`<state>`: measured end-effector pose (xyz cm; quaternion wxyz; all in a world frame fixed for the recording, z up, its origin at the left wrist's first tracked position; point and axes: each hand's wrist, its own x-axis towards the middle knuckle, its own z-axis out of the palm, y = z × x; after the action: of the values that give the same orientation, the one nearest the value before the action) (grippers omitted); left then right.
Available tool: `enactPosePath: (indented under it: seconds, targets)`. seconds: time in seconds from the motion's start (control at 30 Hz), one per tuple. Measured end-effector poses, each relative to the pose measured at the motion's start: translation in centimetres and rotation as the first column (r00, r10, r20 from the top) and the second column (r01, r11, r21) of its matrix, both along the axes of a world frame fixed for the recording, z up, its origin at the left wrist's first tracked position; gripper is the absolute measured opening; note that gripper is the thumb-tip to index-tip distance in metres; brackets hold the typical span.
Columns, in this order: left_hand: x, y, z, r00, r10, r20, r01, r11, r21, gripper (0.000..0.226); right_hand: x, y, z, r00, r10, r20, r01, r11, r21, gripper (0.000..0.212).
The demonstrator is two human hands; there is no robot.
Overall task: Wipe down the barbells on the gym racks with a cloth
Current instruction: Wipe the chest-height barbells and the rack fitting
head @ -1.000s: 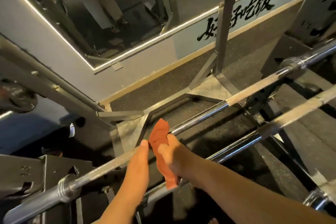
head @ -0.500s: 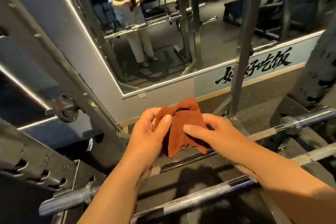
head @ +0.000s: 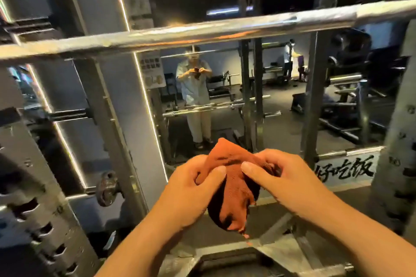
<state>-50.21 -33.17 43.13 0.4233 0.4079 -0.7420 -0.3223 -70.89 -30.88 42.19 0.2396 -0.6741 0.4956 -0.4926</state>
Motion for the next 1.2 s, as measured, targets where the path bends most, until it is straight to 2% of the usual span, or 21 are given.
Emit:
enactPosePath:
  seconds: [0.1, 0.17, 0.3, 0.4, 0.5, 0.6, 0.63, 0.7, 0.77, 0.8, 0.87, 0.93, 0.97, 1.03, 1.07, 1.13, 1.2]
  targets:
    - [0.1, 1.4, 2.5, 0.987, 0.082, -0.14, -0.09, 0.994, -0.054, 0.016, 0.1, 1.0, 1.7, 0.991, 0.134, 0.003, -0.134, 0.986, 0.097, 0.017]
    - [0.1, 2.3, 4.1, 0.985, 0.069, -0.156, -0.083, 0.992, -0.091, 0.019, 0.1, 1.3, 3.0, 0.993, 0.116, 0.006, -0.116, 0.993, 0.036, 0.015]
    - [0.5, 3.5, 7.0, 0.985, 0.051, -0.165, -0.077, 0.986, -0.15, 0.017, 0.3, 2.1, 6.7, 0.971, 0.147, 0.186, -0.151, 0.989, 0.007, 0.018]
    - [0.8, 3.8, 8.6, 0.993, 0.092, -0.071, -0.109, 0.949, -0.297, 0.021, 0.4, 3.1, 9.5, 0.991, 0.103, 0.081, -0.095, 0.991, -0.094, 0.016]
    - [0.4, 4.2, 10.6, 0.997, 0.062, -0.054, -0.075, 0.958, -0.277, 0.02, 0.5, 3.1, 11.4, 0.999, -0.032, -0.039, 0.025, 0.985, -0.17, 0.016]
    - [-0.4, 3.8, 11.9, 0.985, 0.168, 0.039, -0.143, 0.923, -0.357, 0.013, -0.1, 2.2, 12.1, 0.991, -0.114, -0.076, 0.109, 0.992, -0.063, 0.023]
    - [-0.8, 3.7, 12.3, 0.979, 0.204, 0.008, -0.189, 0.921, -0.34, 0.01, -0.3, 2.1, 12.3, 0.994, -0.11, -0.026, 0.11, 0.994, -0.002, 0.029]
    - [-1.3, 3.6, 12.9, 0.964, 0.237, -0.121, -0.26, 0.933, -0.247, 0.005, -0.6, 2.3, 12.7, 0.975, -0.084, 0.204, 0.052, 0.986, 0.158, 0.033]
    - [-1.7, 3.5, 13.6, 0.938, 0.235, -0.255, -0.27, 0.957, -0.109, 0.016, -0.7, 3.5, 13.6, 0.885, -0.059, 0.463, -0.095, 0.948, 0.303, 0.034]
    - [-1.8, 3.6, 13.9, 0.922, 0.229, -0.311, -0.257, 0.965, -0.052, 0.022, -0.7, 4.2, 14.2, 0.849, -0.015, 0.528, -0.191, 0.923, 0.333, 0.037]
    - [-1.7, 3.7, 14.5, 0.905, 0.195, -0.378, -0.201, 0.979, 0.024, 0.027, -1.0, 5.2, 14.9, 0.867, 0.149, 0.475, -0.341, 0.873, 0.349, 0.044]
    - [-1.4, 3.8, 14.9, 0.932, 0.098, -0.348, -0.094, 0.995, 0.03, 0.025, -1.2, 5.9, 15.2, 0.904, 0.246, 0.35, -0.363, 0.874, 0.324, 0.042]
    - [-1.1, 3.8, 15.1, 0.954, 0.028, -0.299, -0.02, 0.999, 0.029, 0.026, -1.4, 5.9, 15.2, 0.932, 0.235, 0.277, -0.316, 0.901, 0.299, 0.041]
    - [-0.3, 3.8, 15.4, 0.979, -0.119, -0.167, 0.132, 0.989, 0.07, 0.043, -1.8, 5.9, 15.8, 0.981, 0.136, 0.137, -0.164, 0.963, 0.215, 0.042]
    - [-0.1, 3.7, 15.5, 0.986, -0.152, -0.071, 0.157, 0.985, 0.075, 0.05, -2.2, 5.8, 16.1, 0.993, 0.093, 0.073, -0.104, 0.981, 0.166, 0.039]
    - [-0.4, 3.4, 15.7, 0.98, -0.092, 0.175, 0.101, 0.994, -0.044, 0.039, -2.8, 5.3, 16.6, 0.995, 0.032, -0.09, -0.025, 0.997, 0.08, 0.025]
    - [-1.2, 3.2, 16.0, 0.953, 0.068, 0.294, 0.006, 0.969, -0.245, 0.015, -3.5, 4.7, 16.6, 0.954, -0.071, -0.292, 0.063, 0.997, -0.037, 0.012]
